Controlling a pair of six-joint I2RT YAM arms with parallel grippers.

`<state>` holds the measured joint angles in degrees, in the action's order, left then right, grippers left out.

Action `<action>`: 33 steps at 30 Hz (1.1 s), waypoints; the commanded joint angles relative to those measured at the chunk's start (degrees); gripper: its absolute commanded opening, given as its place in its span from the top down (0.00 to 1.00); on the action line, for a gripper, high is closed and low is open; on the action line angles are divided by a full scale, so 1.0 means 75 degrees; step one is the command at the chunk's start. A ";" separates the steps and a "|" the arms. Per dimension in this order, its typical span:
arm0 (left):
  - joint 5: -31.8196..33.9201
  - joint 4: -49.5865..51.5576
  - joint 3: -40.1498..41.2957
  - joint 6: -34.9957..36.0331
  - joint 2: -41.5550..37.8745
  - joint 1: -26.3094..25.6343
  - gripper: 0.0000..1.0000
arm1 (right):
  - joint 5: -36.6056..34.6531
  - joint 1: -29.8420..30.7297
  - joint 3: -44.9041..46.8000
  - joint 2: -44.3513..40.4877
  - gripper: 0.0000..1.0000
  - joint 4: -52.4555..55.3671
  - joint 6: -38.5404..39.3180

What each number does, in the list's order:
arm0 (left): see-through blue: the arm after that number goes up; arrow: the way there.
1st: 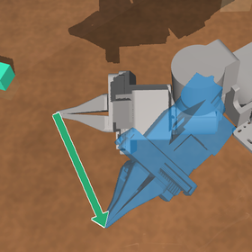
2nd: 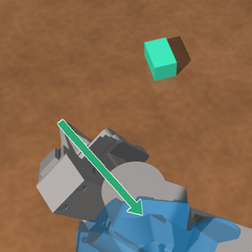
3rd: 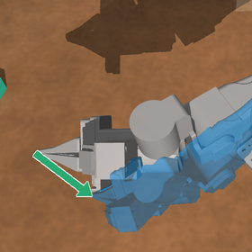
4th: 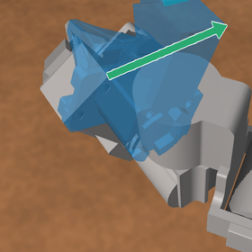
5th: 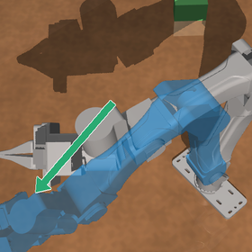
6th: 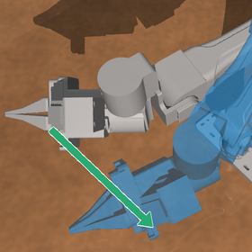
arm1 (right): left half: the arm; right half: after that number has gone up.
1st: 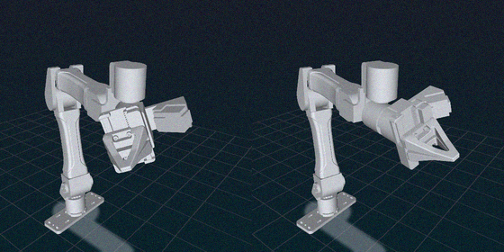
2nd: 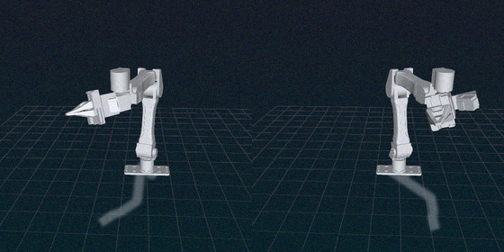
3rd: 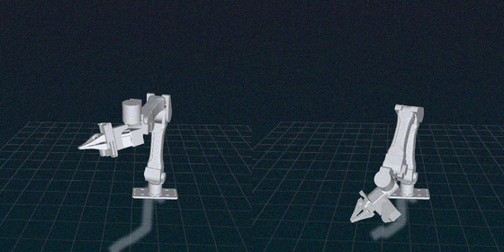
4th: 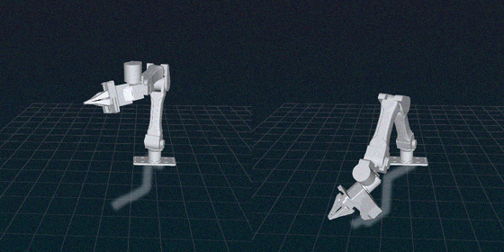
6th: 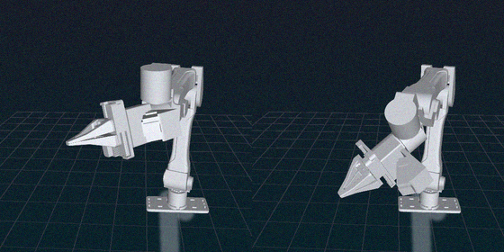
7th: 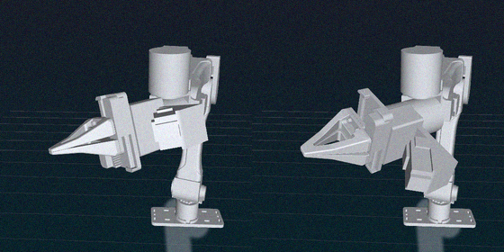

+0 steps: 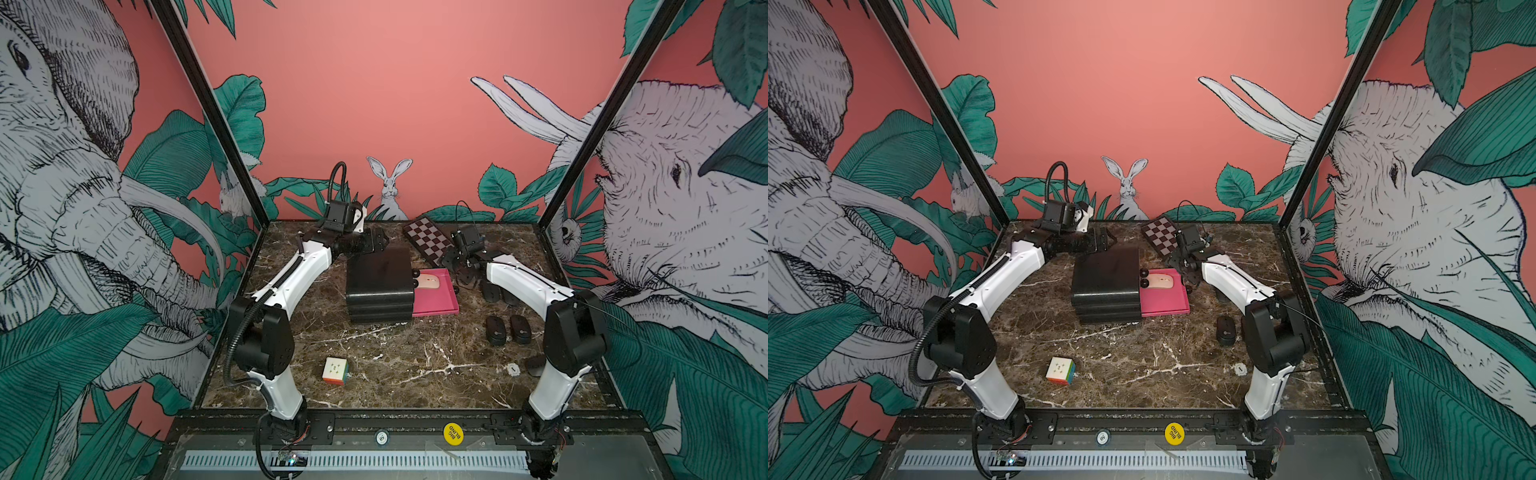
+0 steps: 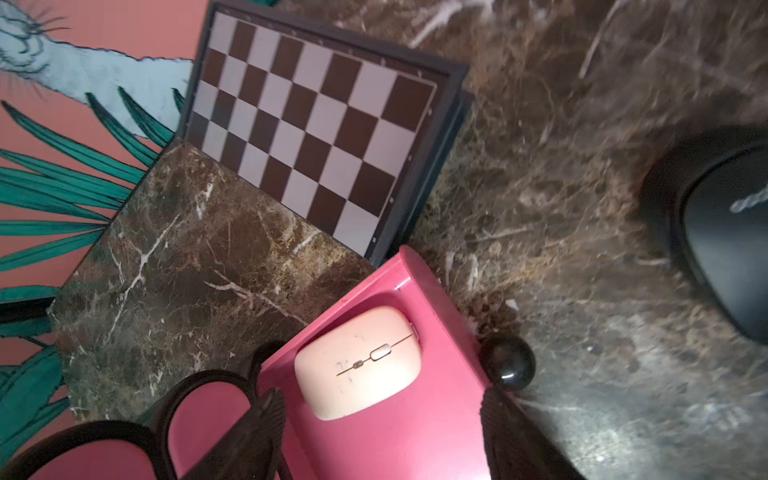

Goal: Take the mice out of the drawer
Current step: Pick up the mouse from the drawer.

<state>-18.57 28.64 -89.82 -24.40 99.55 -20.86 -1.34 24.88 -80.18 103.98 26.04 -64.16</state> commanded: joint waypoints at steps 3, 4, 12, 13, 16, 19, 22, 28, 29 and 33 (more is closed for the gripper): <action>-0.0028 0.0915 0.0011 0.0052 0.0105 -0.0061 0.09 | 0.0642 0.0240 0.0000 0.0460 0.29 0.0066 -0.1315; -0.0042 0.0920 0.0029 0.0055 0.0090 -0.0060 0.09 | 0.0616 0.0295 -0.0018 0.0487 0.29 0.0057 -0.1400; -0.0147 0.0902 0.0114 0.0089 0.0052 -0.0055 0.09 | 0.0833 0.0445 -0.0170 0.0965 0.30 -0.0073 -0.2132; -0.0160 0.0889 0.0127 0.0091 0.0048 -0.0063 0.09 | 0.0832 0.0465 -0.0210 0.1029 0.30 -0.0056 -0.2199; -0.0207 0.0880 0.0161 0.0097 0.0030 -0.0061 0.09 | 0.0760 0.0490 -0.0317 0.1200 0.29 0.0065 -0.2394; -0.0266 0.0857 0.0165 0.0090 0.0040 -0.0062 0.09 | 0.0615 0.0494 -0.0473 0.1400 0.26 0.0183 -0.2448; -0.0301 0.0851 0.0164 0.0117 0.0042 -0.0062 0.08 | 0.0538 0.0525 -0.0665 0.1551 0.25 0.0207 -0.2449; -0.0325 0.0868 0.0164 0.0137 0.0061 -0.0057 0.09 | 0.0478 0.0560 -0.0672 0.1610 0.22 0.0142 -0.2542; -0.0325 0.0868 0.0175 0.0137 0.0062 -0.0063 0.09 | 0.0472 0.0569 -0.0679 0.1643 0.22 0.0155 -0.2543; -0.0349 0.0846 0.0189 0.0138 0.0057 -0.0057 0.09 | 0.0458 0.0570 -0.0912 0.1854 0.22 0.0446 -0.2464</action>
<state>-19.55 28.93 -89.86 -23.05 99.55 -20.84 3.49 28.80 -85.38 116.36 27.18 -82.52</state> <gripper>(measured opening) 0.914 0.779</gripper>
